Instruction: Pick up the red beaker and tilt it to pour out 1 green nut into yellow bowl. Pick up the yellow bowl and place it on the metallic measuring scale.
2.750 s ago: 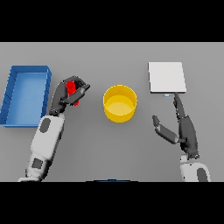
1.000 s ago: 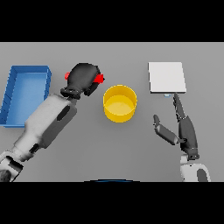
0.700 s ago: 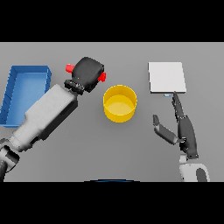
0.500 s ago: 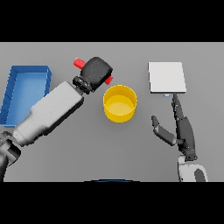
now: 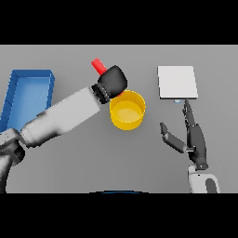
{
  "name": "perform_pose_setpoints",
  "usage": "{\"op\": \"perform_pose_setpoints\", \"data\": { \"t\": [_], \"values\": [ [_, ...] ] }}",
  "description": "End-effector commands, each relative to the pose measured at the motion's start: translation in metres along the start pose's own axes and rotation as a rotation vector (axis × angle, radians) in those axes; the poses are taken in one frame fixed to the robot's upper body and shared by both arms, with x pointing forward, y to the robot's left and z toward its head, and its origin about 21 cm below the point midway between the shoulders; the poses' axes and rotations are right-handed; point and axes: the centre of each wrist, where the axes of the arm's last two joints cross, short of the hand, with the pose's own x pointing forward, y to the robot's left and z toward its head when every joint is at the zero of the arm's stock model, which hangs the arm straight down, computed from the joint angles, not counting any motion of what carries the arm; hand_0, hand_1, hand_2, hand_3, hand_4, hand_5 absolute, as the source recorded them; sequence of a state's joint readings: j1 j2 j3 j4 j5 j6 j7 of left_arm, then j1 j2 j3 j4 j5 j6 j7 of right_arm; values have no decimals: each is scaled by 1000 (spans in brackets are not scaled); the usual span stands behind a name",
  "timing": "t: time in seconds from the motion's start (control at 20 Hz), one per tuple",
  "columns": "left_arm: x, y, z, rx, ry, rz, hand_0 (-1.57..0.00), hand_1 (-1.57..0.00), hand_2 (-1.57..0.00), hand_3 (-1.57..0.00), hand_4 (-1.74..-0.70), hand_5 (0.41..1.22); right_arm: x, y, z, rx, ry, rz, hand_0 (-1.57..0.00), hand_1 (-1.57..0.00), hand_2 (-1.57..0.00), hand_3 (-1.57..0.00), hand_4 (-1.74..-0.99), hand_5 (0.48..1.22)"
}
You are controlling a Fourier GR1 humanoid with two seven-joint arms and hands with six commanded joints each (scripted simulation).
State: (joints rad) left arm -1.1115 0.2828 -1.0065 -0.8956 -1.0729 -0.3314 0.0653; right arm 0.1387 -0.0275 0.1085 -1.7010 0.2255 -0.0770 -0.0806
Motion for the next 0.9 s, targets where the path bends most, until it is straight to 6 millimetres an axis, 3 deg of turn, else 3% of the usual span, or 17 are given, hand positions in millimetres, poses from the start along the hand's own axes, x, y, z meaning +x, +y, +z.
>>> {"op": "perform_pose_setpoints", "data": {
  "t": [0.0,0.3,0.7,0.85],
  "values": [
    [-4,3,-2,1,-4,-38,-1571,-1571,-1571,-1551,-1738,1221,0,2,0,-2,-7,0,1,1,1,1,-1286,618],
    [-3,16,-11,-41,-9,-221,-1571,-1571,-1571,-1566,-1737,1221,6,2,1,-13,-15,45,1,1,1,1,-1250,583],
    [-2,27,-18,-49,-64,-439,-1571,-1571,-1571,-1570,-1734,1221,1,1,1,-18,-17,50,1,1,1,1,-1209,593],
    [-13,41,-12,-54,-67,-472,-1571,-1571,-1571,-1571,-1731,1221,2,1,5,-18,-29,65,1,1,1,1,-1206,592]
  ]
}}
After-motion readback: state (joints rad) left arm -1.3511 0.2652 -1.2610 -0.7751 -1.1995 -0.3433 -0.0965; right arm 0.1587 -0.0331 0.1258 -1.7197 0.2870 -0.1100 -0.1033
